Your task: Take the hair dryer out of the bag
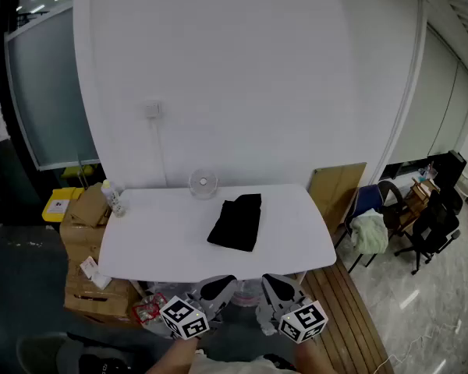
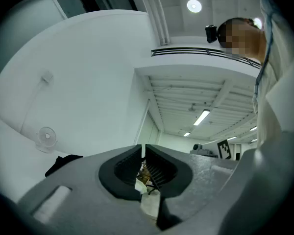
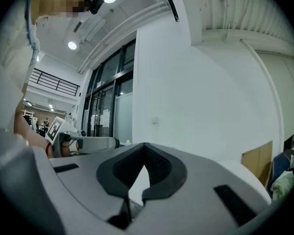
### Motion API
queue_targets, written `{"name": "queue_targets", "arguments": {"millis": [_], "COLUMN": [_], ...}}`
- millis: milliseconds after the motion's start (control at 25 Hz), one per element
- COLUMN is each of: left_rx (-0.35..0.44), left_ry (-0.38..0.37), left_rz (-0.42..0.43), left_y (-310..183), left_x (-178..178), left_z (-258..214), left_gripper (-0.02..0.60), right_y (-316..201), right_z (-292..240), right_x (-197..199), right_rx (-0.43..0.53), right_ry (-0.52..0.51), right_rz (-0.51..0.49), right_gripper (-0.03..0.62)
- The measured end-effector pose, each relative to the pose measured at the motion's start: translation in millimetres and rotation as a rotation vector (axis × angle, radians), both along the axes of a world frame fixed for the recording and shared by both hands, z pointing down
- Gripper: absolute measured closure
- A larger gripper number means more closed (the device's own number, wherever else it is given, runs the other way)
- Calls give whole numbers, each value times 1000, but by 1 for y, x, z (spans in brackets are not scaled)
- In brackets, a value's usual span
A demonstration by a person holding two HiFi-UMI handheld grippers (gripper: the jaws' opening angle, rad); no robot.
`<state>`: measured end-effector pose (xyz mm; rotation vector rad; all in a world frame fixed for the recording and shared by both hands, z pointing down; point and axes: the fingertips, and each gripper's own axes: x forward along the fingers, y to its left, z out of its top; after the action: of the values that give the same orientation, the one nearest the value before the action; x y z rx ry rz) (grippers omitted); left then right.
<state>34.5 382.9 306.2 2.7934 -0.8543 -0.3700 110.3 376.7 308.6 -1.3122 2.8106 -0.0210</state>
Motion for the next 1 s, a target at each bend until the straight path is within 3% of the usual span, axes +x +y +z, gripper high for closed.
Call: {"name": "queue_targets", "arguments": {"millis": [440, 640, 1000], "left_rx": [-20, -21, -22], "left_ry": [-16, -33, -28], "left_rz": [-37, -55, -77], "left_y": [9, 7, -54], "left_x": [34, 33, -2], "left_z": [5, 8, 16], "left_gripper": [566, 566, 566], "right_y": [6, 1, -60], "right_z": [9, 7, 15], "right_x": [32, 33, 17], "right_rx": [-18, -43, -63], "right_ry": [-26, -140, -130], "right_rz": [-45, -77, -44], "right_gripper": [580, 576, 459]}}
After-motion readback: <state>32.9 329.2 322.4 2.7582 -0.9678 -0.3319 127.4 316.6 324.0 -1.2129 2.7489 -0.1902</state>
